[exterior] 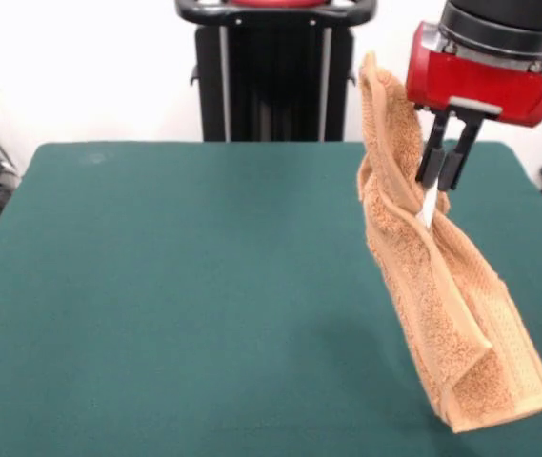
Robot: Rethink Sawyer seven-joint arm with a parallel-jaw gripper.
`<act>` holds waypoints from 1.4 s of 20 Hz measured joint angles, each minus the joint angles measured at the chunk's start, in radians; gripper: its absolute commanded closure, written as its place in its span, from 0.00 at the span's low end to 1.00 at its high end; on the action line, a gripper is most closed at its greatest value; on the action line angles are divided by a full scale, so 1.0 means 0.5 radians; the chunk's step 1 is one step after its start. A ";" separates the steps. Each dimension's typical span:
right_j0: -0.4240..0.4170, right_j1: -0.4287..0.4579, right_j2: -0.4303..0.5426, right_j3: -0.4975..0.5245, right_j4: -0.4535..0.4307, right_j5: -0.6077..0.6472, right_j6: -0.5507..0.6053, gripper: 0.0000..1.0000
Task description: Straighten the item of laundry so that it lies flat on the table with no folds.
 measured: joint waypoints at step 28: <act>-0.158 -0.223 0.005 -0.035 -0.015 0.148 0.000 1.00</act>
